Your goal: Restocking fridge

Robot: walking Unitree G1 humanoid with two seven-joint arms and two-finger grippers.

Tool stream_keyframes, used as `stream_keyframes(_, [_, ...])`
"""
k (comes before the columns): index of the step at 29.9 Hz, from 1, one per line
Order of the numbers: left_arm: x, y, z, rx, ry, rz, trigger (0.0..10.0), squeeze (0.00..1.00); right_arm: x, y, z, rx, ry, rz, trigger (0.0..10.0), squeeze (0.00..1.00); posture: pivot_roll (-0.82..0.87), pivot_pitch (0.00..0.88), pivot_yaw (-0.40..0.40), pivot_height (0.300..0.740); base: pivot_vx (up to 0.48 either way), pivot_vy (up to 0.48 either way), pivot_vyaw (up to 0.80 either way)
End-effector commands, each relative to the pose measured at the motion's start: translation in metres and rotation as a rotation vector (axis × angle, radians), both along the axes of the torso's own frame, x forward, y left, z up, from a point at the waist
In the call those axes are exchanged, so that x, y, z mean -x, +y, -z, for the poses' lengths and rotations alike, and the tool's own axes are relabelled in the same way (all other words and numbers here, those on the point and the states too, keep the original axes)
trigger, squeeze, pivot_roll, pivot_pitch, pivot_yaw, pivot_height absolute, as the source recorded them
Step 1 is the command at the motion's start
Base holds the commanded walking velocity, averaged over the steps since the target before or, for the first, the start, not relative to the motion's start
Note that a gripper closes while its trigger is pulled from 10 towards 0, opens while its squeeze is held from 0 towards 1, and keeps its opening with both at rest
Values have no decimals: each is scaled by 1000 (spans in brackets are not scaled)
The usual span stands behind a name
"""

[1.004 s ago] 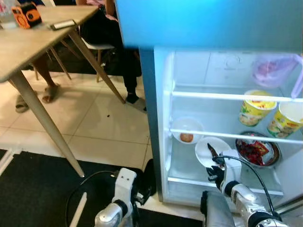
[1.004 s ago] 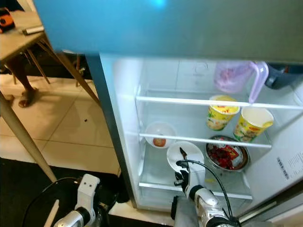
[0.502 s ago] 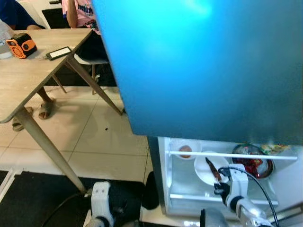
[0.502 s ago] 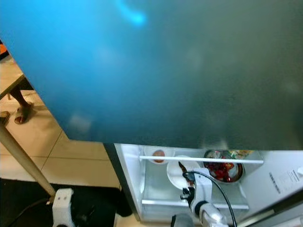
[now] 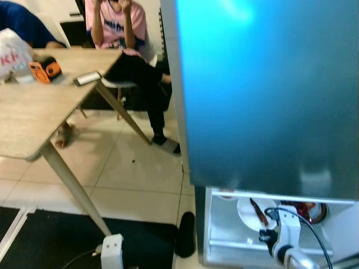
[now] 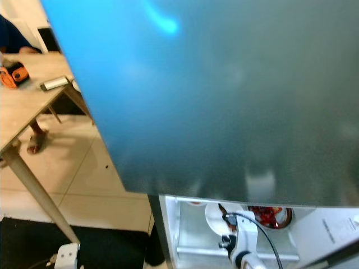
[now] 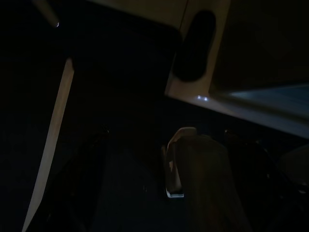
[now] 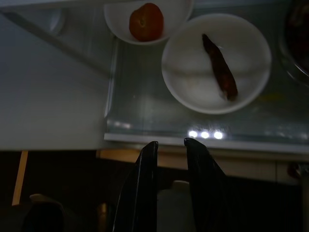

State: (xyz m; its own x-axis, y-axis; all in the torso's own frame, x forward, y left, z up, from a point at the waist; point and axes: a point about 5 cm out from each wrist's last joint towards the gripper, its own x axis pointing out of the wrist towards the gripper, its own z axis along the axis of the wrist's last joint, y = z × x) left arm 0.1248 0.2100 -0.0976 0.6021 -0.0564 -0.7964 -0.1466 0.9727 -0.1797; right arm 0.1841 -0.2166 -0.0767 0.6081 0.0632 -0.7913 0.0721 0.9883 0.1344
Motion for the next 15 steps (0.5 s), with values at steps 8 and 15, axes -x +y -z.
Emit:
stream_keyframes(8, [13, 5, 5, -8, 72, -29, 10000, 0, 23, -5, 11, 12, 88, 43, 10000, 0, -1, 0, 45, 740, 0, 0, 0])
stream_keyframes(15, [3, 2, 3, -6, 65, -36, 10000, 0, 39, -5, 17, 23, 157, 46, 10000, 0, -7, 0, 34, 740, 0, 0, 0])
